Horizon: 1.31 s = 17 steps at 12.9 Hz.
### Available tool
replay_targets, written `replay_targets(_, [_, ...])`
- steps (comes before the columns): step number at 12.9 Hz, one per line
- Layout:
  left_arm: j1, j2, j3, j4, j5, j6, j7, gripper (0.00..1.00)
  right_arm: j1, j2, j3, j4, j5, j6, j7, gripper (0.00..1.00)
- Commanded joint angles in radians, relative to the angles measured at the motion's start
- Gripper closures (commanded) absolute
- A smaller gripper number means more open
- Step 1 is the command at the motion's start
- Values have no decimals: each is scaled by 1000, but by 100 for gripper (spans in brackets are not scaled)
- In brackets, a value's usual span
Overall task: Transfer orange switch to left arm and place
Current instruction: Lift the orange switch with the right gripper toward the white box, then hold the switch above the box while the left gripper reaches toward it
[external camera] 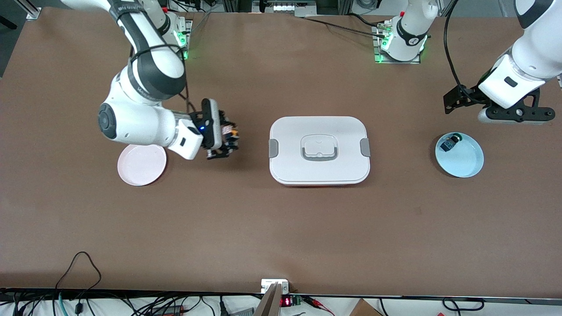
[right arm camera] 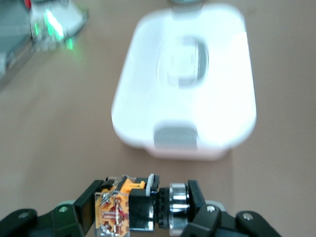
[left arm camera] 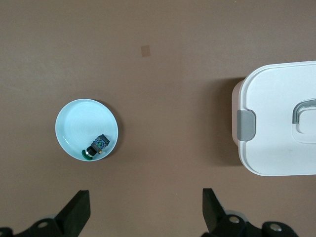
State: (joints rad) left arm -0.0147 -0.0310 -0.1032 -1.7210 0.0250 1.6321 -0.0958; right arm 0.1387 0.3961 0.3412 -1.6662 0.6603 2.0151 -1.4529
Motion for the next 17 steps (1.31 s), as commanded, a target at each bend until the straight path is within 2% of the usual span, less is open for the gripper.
replay_targets(1, [1,14,-6,32,16,-23,1,0,50,33,13,54,161,34,103,78])
replay_targets(4, [1,14,-6,32,15,-21,2,0,165,69,15,62,387,219,137,77])
replay_targets(5, [1,14,-6,32,12,-20,2,0,202,93,15,94,456,268,137,77])
replay_targets(8, [1,26,-7,32,4,-26,2,0,314,151,15,192,585,425,178,77])
replay_targets(9, [1,32,-7,37,-2,-34,1,0,340,153,13,225,602,442,233,77])
replay_targets(12, [27,45,4,44,-208,-138,-1,0,348,170,16,308,619,441,337,77])
replay_targets(15, [109,97,4,44,-469,-182,2,0,355,167,16,336,725,442,344,77])
replay_targets(17, [169,176,4,43,-729,-279,-1,0,361,170,16,341,755,444,344,77])
